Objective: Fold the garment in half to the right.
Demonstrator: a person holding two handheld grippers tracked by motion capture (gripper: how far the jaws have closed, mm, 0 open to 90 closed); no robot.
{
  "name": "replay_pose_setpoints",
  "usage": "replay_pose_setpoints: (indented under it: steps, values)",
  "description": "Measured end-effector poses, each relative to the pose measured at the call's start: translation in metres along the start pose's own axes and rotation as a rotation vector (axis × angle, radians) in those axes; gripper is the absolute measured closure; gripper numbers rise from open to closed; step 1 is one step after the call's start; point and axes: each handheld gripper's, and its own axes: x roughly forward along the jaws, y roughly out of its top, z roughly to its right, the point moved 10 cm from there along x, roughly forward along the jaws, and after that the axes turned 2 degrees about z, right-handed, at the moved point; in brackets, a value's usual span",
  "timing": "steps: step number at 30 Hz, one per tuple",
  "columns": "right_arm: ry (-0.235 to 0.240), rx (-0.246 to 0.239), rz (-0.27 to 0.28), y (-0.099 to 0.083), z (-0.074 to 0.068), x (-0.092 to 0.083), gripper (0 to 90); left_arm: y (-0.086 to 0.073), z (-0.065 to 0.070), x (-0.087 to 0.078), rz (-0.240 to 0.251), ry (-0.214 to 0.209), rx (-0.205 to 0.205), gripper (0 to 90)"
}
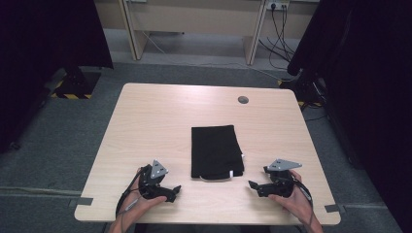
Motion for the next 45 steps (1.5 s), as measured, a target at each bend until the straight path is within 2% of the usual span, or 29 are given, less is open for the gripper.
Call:
replay_pose_setpoints:
  steps: [9,20,45]
  values:
    - [-0.008,0.019,-0.019,-0.011,0.003,-0.006,15.1,0.000,0.000,0.000,0.000,-0.001,-0.002,0.0]
    - [-0.015,0.027,-0.018,-0.018,0.003,-0.014,15.1,0.000,0.000,0.000,0.000,-0.001,-0.003,0.0]
    - [-0.078,-0.002,-0.027,-0.033,0.003,-0.026,14.6,0.000,0.000,0.000,0.000,-0.001,-0.002,0.0]
